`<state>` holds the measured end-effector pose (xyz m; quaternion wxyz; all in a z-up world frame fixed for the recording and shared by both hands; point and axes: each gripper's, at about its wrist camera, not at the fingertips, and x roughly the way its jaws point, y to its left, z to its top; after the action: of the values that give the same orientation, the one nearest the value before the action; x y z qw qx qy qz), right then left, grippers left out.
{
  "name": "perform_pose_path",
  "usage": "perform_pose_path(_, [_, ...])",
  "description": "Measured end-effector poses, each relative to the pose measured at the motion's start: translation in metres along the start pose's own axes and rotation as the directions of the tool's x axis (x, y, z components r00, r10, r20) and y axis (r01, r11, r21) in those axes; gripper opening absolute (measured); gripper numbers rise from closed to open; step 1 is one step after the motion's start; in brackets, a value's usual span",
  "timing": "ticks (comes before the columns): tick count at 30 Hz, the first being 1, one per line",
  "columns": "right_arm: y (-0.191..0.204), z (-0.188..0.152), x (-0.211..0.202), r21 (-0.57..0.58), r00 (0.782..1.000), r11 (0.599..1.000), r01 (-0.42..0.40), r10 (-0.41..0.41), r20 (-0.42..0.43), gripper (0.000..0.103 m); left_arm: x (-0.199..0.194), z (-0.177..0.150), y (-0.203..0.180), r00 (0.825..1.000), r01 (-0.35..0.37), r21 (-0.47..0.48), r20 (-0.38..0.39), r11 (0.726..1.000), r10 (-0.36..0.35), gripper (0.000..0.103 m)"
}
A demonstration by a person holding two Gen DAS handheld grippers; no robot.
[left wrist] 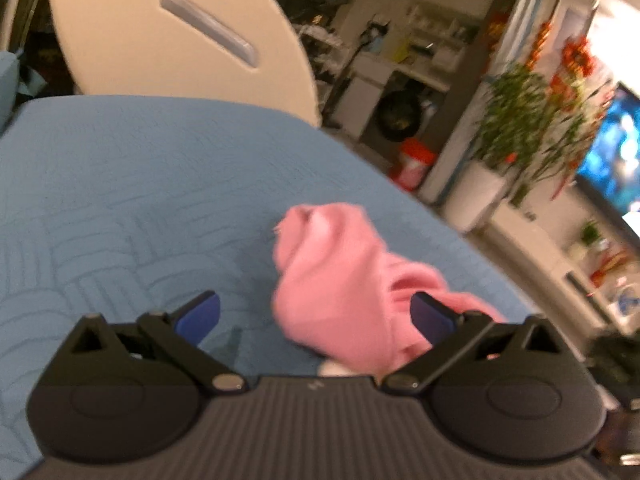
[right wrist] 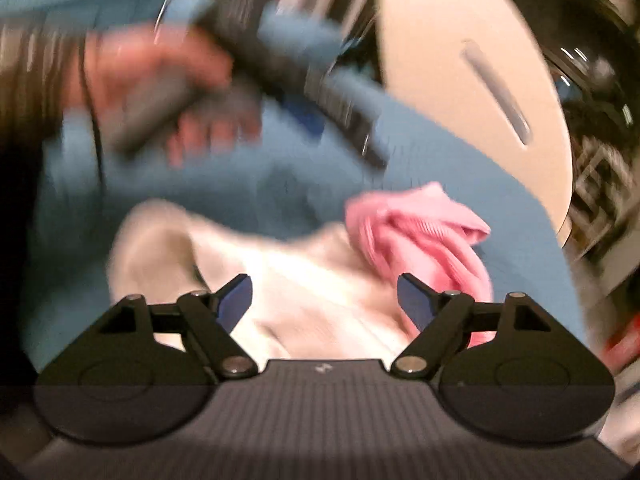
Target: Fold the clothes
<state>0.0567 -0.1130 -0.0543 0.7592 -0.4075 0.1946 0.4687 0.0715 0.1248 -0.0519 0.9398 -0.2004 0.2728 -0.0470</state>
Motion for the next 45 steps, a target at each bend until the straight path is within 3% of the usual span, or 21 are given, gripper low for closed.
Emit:
perform_pose_path(2, [0.003,0.000,0.026,-0.034,0.996,0.999,-0.018,0.015,-0.090,0.082,-0.001,0.000,-0.003,0.998,0.055,-0.006,0.006,0.998,-0.055,0.103])
perform_pose_path(4, [0.001,0.001,0.043,-0.012,0.994,0.999,-0.032,0.030,-0.109,0.078,-0.002,-0.001,-0.006,0.996,0.085,0.011,0.004,0.996,-0.085,0.103])
perform_pose_path(5, [-0.008,0.003,0.047,0.061,0.994,0.997,-0.046,0.051,-0.093,0.039,-0.004,-0.002,-0.009,0.996,0.094,0.028,0.007,0.995,-0.094,0.103])
perform_pose_path(6, [-0.023,0.007,0.049,0.184,0.995,0.981,-0.055,0.069,-0.073,0.015,-0.006,-0.003,-0.012,0.995,0.101,0.047,0.011,0.994,-0.102,0.103])
perform_pose_path(8, [-0.039,0.013,0.043,0.308,0.999,0.951,-0.004,0.017,-0.041,0.015,-0.010,-0.004,-0.016,0.990,0.141,0.083,0.015,0.987,-0.142,0.103])
perform_pose_path(12, [-0.082,0.024,0.007,0.497,0.987,0.863,0.084,-0.140,0.076,0.015,-0.011,-0.011,-0.032,0.949,0.315,0.153,-0.059,0.937,-0.310,0.103])
perform_pose_path(16, [-0.102,0.034,-0.022,0.570,0.965,0.817,0.092,-0.215,0.152,0.015,-0.007,-0.026,-0.058,0.933,0.360,0.294,-0.140,0.885,-0.333,0.103])
perform_pose_path(20, [-0.095,0.039,-0.015,0.552,0.978,0.833,0.032,-0.141,0.156,0.015,-0.008,-0.034,-0.070,0.949,0.314,0.381,-0.109,0.869,-0.295,0.103])
perform_pose_path(24, [-0.066,0.068,-0.014,0.491,0.979,0.866,-0.098,-0.005,0.204,0.016,-0.002,-0.035,-0.068,0.970,0.242,0.402,-0.083,0.883,-0.228,0.096])
perform_pose_path(25, [-0.060,0.073,-0.018,0.468,0.979,0.878,-0.105,0.008,0.205,0.017,-0.002,-0.033,-0.066,0.973,0.228,0.397,-0.069,0.889,-0.219,0.090])
perform_pose_path(27, [-0.050,0.082,-0.022,0.427,0.984,0.900,-0.089,0.012,0.179,0.020,0.000,-0.028,-0.061,0.978,0.204,0.380,-0.051,0.902,-0.200,0.048])
perform_pose_path(28, [-0.047,0.084,-0.020,0.415,0.988,0.908,-0.061,-0.006,0.156,0.021,0.002,-0.025,-0.057,0.984,0.178,0.373,-0.049,0.911,-0.172,0.037])
perform_pose_path(31, [-0.048,0.086,-0.021,0.401,0.988,0.916,0.004,-0.064,0.138,0.024,0.009,-0.020,-0.045,0.998,0.057,0.348,-0.037,0.936,-0.047,0.029])
perform_pose_path(34, [-0.047,0.083,-0.030,0.421,0.978,0.906,0.048,-0.128,0.164,0.042,0.005,-0.012,-0.035,0.997,-0.071,0.316,0.020,0.946,0.069,0.028])
perform_pose_path(35, [-0.047,0.082,-0.029,0.423,0.973,0.902,0.082,-0.165,0.163,0.060,0.004,-0.009,-0.031,0.994,-0.112,0.302,0.039,0.947,0.105,0.028])
perform_pose_path(36, [-0.047,0.078,-0.029,0.425,0.963,0.895,0.137,-0.221,0.156,0.081,0.003,-0.005,-0.024,0.980,-0.200,0.272,0.072,0.941,0.188,0.028])
perform_pose_path(37, [-0.048,0.074,-0.029,0.426,0.949,0.884,0.191,-0.277,0.149,0.089,0.002,0.000,-0.014,0.955,-0.297,0.229,0.100,0.927,0.281,0.028])
perform_pose_path(40, [-0.056,0.055,-0.017,0.422,0.922,0.842,0.337,-0.386,0.033,0.092,-0.008,0.011,0.032,0.833,-0.549,-0.001,0.083,0.836,0.548,0.029])
perform_pose_path(42, [-0.064,0.040,-0.008,0.444,0.939,0.836,0.323,-0.340,-0.042,0.092,-0.018,0.014,0.065,0.769,-0.628,-0.165,0.015,0.760,0.639,0.030])
perform_pose_path(43, [-0.066,0.034,-0.004,0.456,0.945,0.833,0.313,-0.321,-0.064,0.092,-0.024,0.013,0.084,0.750,-0.645,-0.263,-0.036,0.717,0.661,0.030])
perform_pose_path(45, [-0.066,0.023,0.002,0.473,0.951,0.828,0.302,-0.294,-0.092,0.092,-0.030,0.009,0.103,0.763,-0.618,-0.380,-0.082,0.688,0.641,0.032])
